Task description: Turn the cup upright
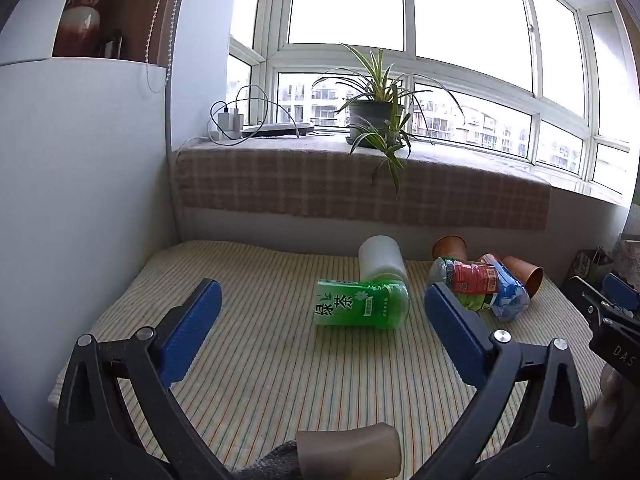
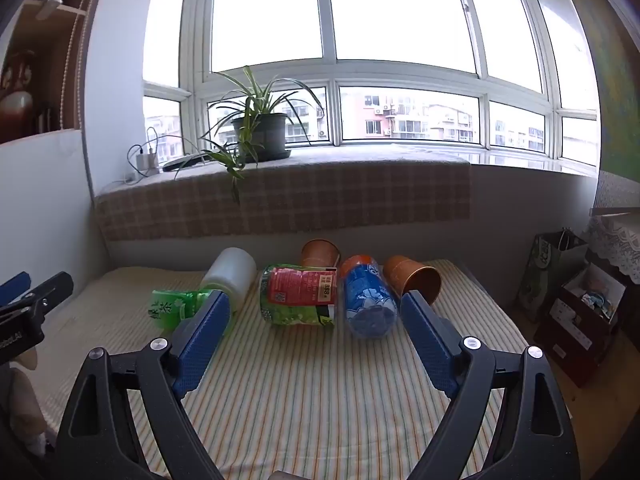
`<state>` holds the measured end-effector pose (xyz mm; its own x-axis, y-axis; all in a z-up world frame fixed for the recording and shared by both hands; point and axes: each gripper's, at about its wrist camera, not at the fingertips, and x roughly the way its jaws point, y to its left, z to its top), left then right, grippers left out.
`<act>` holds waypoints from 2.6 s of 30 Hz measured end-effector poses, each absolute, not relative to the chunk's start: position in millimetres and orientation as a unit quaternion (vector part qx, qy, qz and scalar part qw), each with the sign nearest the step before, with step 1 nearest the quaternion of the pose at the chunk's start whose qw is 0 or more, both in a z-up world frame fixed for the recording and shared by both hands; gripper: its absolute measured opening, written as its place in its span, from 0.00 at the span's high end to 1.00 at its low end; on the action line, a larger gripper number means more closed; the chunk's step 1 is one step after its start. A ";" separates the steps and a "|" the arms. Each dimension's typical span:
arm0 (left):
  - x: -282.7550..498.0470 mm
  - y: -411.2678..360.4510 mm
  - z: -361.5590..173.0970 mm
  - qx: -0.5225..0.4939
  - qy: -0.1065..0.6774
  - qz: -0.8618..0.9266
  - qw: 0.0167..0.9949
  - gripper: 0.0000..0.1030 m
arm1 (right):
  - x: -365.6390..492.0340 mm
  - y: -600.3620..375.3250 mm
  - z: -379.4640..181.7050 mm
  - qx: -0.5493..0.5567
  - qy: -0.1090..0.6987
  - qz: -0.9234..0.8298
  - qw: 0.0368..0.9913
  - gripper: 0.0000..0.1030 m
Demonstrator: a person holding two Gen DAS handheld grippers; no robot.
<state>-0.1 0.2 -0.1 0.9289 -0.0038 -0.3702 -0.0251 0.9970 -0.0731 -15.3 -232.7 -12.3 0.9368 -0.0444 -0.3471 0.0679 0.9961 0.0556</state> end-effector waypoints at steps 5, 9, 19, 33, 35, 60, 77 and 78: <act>-0.6 2.5 -0.4 -0.041 0.185 -0.001 0.982 0.00 | -15.6 -226.4 -15.1 0.033 0.173 -0.025 0.984 0.15; -2.0 -1.2 4.0 -0.028 0.183 0.004 0.983 0.00 | -18.1 -235.7 -8.6 0.035 0.172 -0.025 0.984 0.15; -5.3 -1.9 2.1 -0.025 0.183 0.005 0.983 0.00 | -16.3 -235.2 -10.8 0.038 0.181 -0.029 0.982 0.15; -10.2 -5.3 13.1 -0.022 0.190 0.006 0.981 0.00 | -12.8 -231.7 -6.4 0.044 0.187 -0.030 0.981 0.15; -10.5 -4.9 13.8 -0.024 0.193 0.007 0.981 0.00 | -12.3 -229.9 -5.5 0.042 0.188 -0.029 0.981 0.15; -32.4 -14.0 23.9 -0.016 0.195 -0.006 0.981 0.00 | -30.1 -224.9 2.9 0.050 0.201 -0.023 0.978 0.15; -16.8 -7.6 24.1 -0.010 0.208 -0.017 0.978 0.00 | -7.5 -210.9 -1.9 0.063 0.229 -0.004 0.971 0.15; -14.8 -7.1 23.8 -0.011 0.209 -0.016 0.978 0.00 | -4.8 -210.0 -2.4 0.063 0.232 -0.001 0.971 0.15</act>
<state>-14.8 -7.1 23.8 0.9119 -0.0370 -0.4088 0.0273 0.9992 -0.0293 -4.8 -210.0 -2.4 0.8922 0.0268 -0.4509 0.0321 0.9920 0.1224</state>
